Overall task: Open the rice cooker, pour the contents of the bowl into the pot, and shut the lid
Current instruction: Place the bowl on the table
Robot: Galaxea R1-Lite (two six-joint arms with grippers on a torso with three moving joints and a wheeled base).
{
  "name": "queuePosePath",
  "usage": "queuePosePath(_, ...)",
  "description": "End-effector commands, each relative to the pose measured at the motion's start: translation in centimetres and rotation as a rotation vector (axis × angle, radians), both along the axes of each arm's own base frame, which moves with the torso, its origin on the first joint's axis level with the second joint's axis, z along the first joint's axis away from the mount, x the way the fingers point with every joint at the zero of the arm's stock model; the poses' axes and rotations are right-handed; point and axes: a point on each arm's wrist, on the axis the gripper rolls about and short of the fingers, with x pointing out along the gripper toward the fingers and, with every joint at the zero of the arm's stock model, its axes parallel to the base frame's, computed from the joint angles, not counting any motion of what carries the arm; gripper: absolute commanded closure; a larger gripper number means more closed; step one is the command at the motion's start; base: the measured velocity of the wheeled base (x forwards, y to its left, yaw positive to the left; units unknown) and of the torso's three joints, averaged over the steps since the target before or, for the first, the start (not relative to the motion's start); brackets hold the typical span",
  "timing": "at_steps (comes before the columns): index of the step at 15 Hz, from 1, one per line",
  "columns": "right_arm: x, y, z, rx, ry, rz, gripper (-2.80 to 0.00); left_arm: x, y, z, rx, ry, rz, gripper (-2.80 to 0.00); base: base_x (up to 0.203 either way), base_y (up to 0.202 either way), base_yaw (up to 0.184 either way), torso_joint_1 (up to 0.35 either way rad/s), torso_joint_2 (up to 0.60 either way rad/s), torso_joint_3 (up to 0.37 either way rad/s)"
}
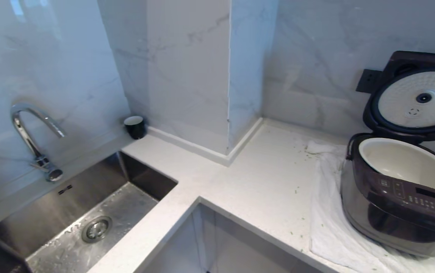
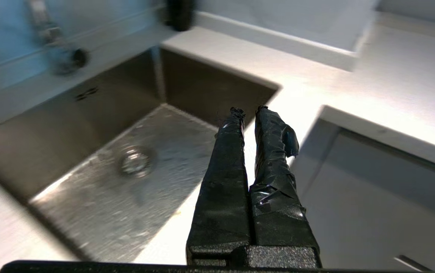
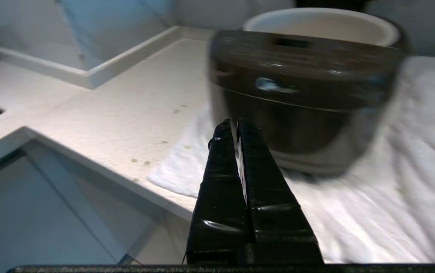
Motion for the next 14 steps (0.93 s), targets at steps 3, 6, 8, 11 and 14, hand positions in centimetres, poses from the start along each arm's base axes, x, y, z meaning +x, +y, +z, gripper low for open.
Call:
queuePosePath(3,0.01,0.0,0.01,0.0,0.0,-0.001,0.0,0.02,0.0,-0.03,-0.001,0.002,0.0,0.0,-0.001,0.006,-0.173,0.004,0.0,0.005)
queuePosePath(6,0.01,0.0,0.01,0.0,0.0,-0.001,0.0,0.02,0.0,-0.03,-0.001,0.001,0.0,0.0,0.001,0.007,-0.178,0.002,0.0,0.008)
queuePosePath(8,0.01,0.0,0.01,0.002,0.0,-0.002,0.0,0.02,0.0,-0.04,0.0,0.003,0.0,0.0,0.003,0.009,-0.171,0.003,0.0,0.001)
queuePosePath(11,0.01,0.0,0.01,0.002,0.0,-0.002,0.0,0.02,0.0,-0.04,-0.001,0.003,0.001,0.0,0.005,0.012,-0.174,0.004,0.0,0.002)
queuePosePath(14,0.01,0.0,0.01,0.002,0.0,-0.002,0.0,0.02,0.0,-0.04,-0.001,0.003,0.0,0.0,0.002,0.004,-0.127,0.003,0.0,0.0)
